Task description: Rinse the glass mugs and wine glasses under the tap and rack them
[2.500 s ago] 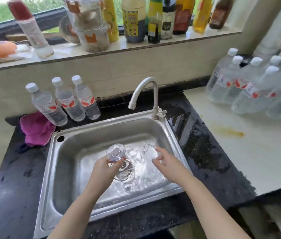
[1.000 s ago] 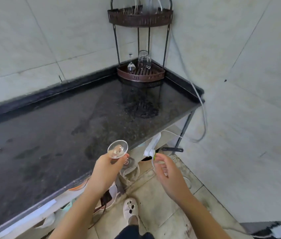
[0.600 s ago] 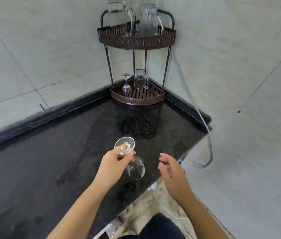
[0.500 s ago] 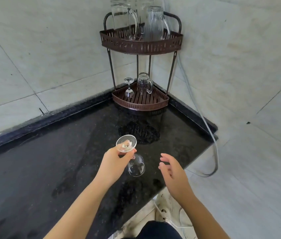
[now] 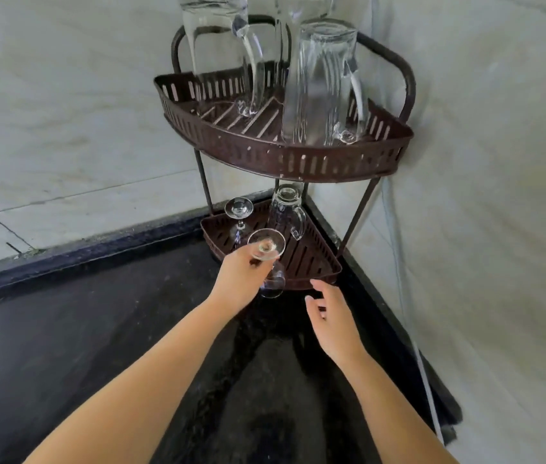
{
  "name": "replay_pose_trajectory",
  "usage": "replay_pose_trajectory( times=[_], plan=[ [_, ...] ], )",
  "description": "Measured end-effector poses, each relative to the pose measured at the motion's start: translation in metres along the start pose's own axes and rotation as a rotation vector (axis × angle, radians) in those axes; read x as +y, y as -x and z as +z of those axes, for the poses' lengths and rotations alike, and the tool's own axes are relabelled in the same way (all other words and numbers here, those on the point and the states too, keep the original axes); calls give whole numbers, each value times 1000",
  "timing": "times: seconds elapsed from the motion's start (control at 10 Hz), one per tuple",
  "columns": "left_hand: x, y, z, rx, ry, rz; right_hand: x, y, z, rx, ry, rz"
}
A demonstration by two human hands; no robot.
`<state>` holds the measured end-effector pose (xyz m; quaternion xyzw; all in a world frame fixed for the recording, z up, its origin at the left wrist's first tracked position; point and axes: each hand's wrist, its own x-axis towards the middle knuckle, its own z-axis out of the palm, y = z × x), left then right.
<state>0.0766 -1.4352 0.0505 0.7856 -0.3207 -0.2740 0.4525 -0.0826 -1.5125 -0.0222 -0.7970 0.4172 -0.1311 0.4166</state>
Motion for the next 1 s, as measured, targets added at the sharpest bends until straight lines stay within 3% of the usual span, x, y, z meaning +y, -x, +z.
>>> replay_pose_trajectory(
  times=[0.2,0.4,0.7,0.9,1.0],
  plan=[
    [-7,-67,40,18,-40,-7,30,-62,14,-24,299,-102],
    [-13,-96,63,8,-78,-1,38,-64,21,79,259,-155],
    [-25,-90,73,23,-148,76,37,-65,21,81,228,-136],
    [-31,-86,65,-100,-224,80,31,-61,13,-9,197,-99],
    [-40,-60,50,-41,-150,27,25,-44,-1,-15,156,-50]
  ],
)
